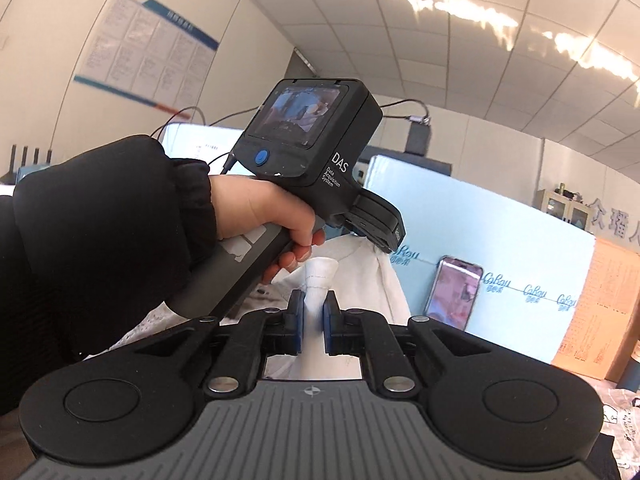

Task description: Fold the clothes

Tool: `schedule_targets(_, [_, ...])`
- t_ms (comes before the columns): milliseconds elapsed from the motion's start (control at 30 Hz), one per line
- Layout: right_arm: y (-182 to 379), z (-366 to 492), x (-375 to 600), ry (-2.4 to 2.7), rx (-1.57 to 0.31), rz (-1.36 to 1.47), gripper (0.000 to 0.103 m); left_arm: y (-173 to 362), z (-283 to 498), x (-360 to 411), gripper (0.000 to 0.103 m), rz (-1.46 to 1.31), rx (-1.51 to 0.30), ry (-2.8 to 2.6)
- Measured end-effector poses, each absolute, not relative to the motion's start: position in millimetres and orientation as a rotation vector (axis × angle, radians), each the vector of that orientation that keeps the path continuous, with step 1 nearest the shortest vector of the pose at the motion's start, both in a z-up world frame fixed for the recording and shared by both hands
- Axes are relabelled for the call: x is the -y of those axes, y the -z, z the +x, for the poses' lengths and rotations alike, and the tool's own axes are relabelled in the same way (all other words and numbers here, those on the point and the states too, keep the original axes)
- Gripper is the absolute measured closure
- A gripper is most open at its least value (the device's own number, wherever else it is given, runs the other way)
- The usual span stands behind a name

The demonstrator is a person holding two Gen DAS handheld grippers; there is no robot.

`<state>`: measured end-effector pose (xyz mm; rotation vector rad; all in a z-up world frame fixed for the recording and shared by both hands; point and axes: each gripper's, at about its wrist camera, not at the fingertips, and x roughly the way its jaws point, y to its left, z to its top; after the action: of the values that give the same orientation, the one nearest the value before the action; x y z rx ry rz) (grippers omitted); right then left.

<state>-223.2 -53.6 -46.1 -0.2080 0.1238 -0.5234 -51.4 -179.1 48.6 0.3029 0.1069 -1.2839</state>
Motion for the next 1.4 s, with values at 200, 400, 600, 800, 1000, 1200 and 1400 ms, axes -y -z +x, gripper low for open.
schedule_targets(200, [33.3, -286.4, 76.1, 0.642, 0.022, -0.126, 0.095, -77.6, -147.2, 226.7, 0.093, 0.360, 0.023, 1.347])
schedule_targets(400, [45.4, -343.4, 107.6, 0.788, 0.044, 0.000, 0.095, -54.2, -239.7, 290.9, 0.093, 0.504, 0.075, 1.408])
schedule_targets(600, [70.8, -389.4, 140.2, 0.932, 0.008, 0.157, 0.095, 9.4, -302.8, 352.3, 0.094, 0.673, 0.007, 1.426])
schedule_targets(800, [101.5, -423.8, 164.7, 1.000, -0.062, 0.360, 0.095, 67.4, -334.5, 383.5, 0.094, 0.836, -0.062, 1.428])
schedule_targets(1000, [120.5, -441.3, 166.3, 0.975, -0.101, 0.427, 0.095, 58.7, -330.8, 385.5, 0.064, 0.723, -0.145, 1.467])
schedule_targets(1200, [124.3, -461.2, 188.8, 0.926, -0.075, 0.512, 0.094, -2.6, -288.5, 329.7, 0.019, 0.472, -0.120, 1.543])
schedule_targets(1400, [126.2, -477.9, 199.8, 0.819, -0.036, 0.616, 0.052, -7.8, -207.2, 249.8, 0.013, 0.326, -0.252, 1.448])
